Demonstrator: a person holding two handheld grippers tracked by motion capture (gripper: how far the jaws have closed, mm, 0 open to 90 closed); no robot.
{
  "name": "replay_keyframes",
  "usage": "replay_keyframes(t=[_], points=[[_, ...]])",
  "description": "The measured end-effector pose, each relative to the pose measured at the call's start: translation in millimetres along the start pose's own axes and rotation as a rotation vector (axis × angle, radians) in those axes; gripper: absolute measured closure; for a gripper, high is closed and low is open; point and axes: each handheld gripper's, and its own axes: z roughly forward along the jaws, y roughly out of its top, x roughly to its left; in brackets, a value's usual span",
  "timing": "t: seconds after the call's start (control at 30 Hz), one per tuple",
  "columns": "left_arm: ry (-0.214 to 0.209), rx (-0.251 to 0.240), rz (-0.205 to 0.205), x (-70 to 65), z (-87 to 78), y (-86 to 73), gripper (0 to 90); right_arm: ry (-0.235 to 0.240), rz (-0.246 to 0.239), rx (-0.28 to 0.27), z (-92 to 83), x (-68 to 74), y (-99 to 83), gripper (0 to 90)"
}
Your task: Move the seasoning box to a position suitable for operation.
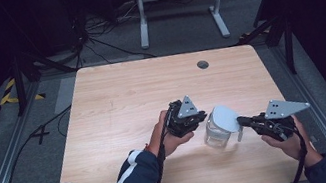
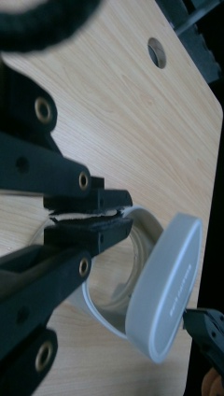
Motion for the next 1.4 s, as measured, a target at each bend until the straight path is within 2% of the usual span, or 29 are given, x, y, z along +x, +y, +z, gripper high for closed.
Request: replay_keyframes(t=[0.07, 0.13, 0.37, 0.6, 0.67, 0.8, 0.83, 1.23, 1.4], points=[[-0.017, 0.012, 0.019, -2.0, 1.2, 2.5, 89.7, 0.002, 0.000, 0.002, -0.2, -0.4, -0.1, 89.9], [-0.015, 0.031, 0.034, -4.5, 3.5, 3.9, 89.9, 0.001, -0.002, 0.000, -0.1, -0.6, -0.3, 89.9], [-0.016, 0.012, 0.044, -7.5, 3.6, 6.6, 89.8, 0.003, -0.005, 0.005, -0.2, -0.6, -0.5, 89.9], [-0.021, -0.007, 0.063, -12.3, 1.7, 18.1, 89.3, 0.004, 0.003, 0.016, -1.4, -0.4, -1.4, 89.9], [-0.033, -0.014, 0.056, -14.1, 2.3, 21.0, 89.2, 0.004, 0.000, 0.018, -1.4, -0.4, -1.5, 89.9], [-0.033, -0.020, 0.076, -16.8, 3.2, 27.3, 88.5, -0.007, -0.014, 0.020, -1.6, 1.2, -3.0, 89.9], [-0.036, -0.020, 0.067, -18.3, 3.4, 28.7, 88.3, -0.007, -0.016, 0.020, -1.6, 1.5, -3.1, 89.9], [-0.071, -0.018, 0.138, -33.6, 15.3, 54.5, 86.1, -0.013, -0.008, 0.031, -10.9, 0.9, -8.9, 89.9], [-0.080, -0.025, 0.146, -38.7, 20.8, 58.5, 86.1, -0.018, -0.010, 0.025, -15.5, 0.5, -10.2, 89.8]])
